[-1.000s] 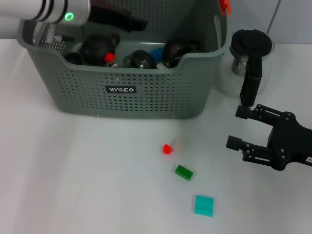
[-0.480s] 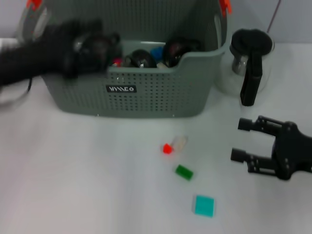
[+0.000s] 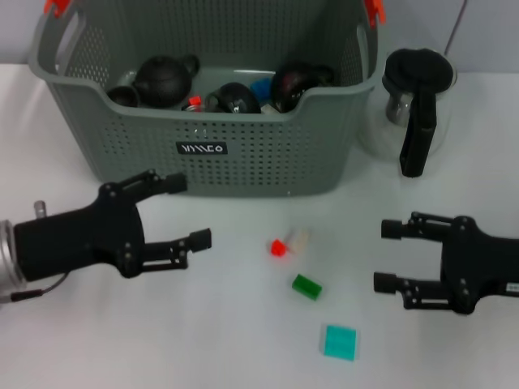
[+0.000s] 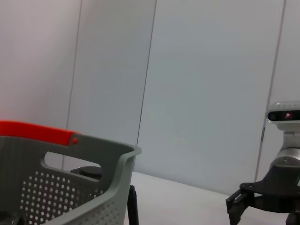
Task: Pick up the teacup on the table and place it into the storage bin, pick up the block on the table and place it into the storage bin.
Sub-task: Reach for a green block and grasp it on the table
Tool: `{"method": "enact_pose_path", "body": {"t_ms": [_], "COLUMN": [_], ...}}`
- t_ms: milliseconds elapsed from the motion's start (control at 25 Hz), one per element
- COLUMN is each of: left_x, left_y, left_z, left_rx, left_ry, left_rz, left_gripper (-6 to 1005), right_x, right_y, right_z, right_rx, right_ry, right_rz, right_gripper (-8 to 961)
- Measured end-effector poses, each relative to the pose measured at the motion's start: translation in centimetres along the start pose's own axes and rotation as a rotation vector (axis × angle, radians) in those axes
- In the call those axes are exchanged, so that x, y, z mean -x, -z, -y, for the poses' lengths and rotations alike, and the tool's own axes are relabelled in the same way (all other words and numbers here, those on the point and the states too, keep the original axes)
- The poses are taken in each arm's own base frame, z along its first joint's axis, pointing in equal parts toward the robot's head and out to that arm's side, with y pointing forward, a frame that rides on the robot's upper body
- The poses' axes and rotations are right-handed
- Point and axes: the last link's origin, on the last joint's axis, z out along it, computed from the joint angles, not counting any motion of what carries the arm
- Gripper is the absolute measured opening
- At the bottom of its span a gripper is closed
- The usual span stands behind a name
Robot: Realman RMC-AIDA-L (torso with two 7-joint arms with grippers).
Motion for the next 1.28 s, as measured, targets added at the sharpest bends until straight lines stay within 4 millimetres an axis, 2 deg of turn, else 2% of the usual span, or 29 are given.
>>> {"method": "enact_pose_path", "body": {"t_ms": [360,720,1040,1280], "left_x": [0.9,1.6,1.9,2.0], "left_y": [-1.1,-1.3,-1.3,-1.3], "left_z": [0.3,0.5,0.5,0.5], "left_rx": [-0.044,-0.089,-0.104,-0.108], "left_ry": [0.009,0.026,0.038,0.046], "left_rz": [0.012,0.023,0.027,0.023], "left_gripper": [922,922,921,921], "right_x": [1.8,2.4,2.7,3.5], "right_y": [-1.9,-5.6,-8.6,-10.6], "right_z": [1.8,2.9,4.1,4.3], "right_rx": [0.024,0.082,0.060,0.052], "right_ry": [0.062,0.014,-0.034,-0.024], "right_rz": [-0.094,-0.296,-0.564,-0.656], "right_gripper": [825,825,825,825]}}
